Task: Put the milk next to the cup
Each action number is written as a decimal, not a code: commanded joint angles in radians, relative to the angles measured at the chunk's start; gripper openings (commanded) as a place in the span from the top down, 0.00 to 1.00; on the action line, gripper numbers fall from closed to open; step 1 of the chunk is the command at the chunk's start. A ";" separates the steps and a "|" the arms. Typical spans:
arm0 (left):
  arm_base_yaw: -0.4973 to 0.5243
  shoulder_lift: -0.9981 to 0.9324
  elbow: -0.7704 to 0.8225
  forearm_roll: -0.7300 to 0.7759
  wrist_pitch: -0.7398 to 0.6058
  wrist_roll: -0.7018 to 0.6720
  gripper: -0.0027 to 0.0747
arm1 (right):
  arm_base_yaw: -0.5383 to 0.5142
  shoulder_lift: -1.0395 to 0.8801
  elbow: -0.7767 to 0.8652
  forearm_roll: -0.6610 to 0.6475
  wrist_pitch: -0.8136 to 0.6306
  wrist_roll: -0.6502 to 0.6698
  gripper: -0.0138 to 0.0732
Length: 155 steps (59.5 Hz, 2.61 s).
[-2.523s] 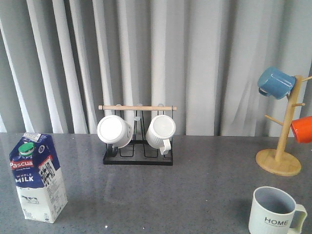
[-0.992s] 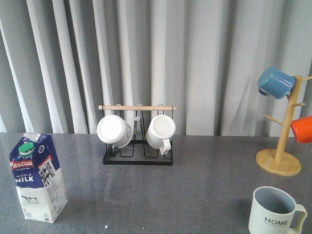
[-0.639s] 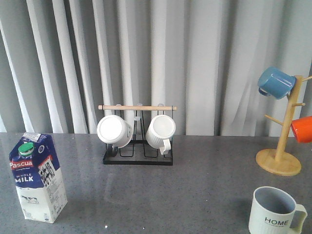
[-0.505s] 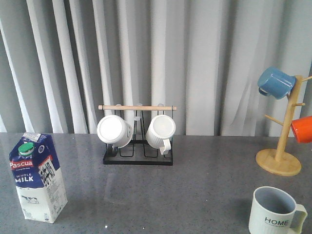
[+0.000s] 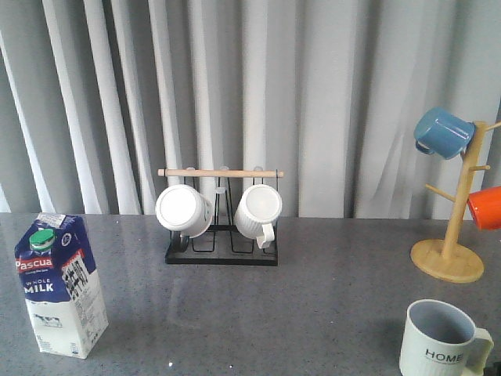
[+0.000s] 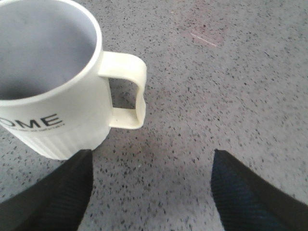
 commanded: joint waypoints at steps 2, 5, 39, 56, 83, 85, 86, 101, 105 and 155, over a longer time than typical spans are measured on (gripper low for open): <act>0.003 0.014 -0.034 -0.006 -0.071 0.001 0.34 | -0.015 0.006 -0.026 -0.037 -0.121 -0.003 0.30; 0.003 0.014 -0.034 -0.006 -0.071 0.001 0.34 | -0.031 0.019 -0.026 -0.037 -0.123 -0.002 0.31; 0.003 0.014 -0.034 -0.006 -0.070 0.001 0.34 | -0.070 0.039 -0.026 0.011 -0.153 -0.005 0.31; 0.003 0.014 -0.034 -0.006 -0.077 0.000 0.34 | -0.065 0.039 -0.026 0.044 -0.143 -0.010 0.31; 0.003 0.014 -0.034 -0.005 -0.076 0.001 0.34 | -0.055 0.056 -0.026 0.077 -0.187 0.002 0.32; 0.003 0.014 -0.034 -0.006 -0.077 0.001 0.34 | -0.042 0.056 -0.026 0.073 -0.191 -0.019 0.32; 0.003 0.014 -0.034 -0.006 -0.077 0.000 0.34 | -0.036 0.059 -0.026 0.066 -0.194 -0.036 0.32; 0.003 0.014 -0.034 -0.003 -0.073 0.000 0.34 | -0.050 0.077 -0.026 0.063 -0.199 -0.056 0.32; 0.003 0.014 -0.034 -0.003 -0.073 0.000 0.34 | -0.050 0.077 -0.026 0.058 -0.207 -0.060 0.32; 0.003 0.015 -0.034 -0.003 -0.087 0.000 0.34 | -0.046 0.400 -0.155 0.006 -0.541 -0.122 0.86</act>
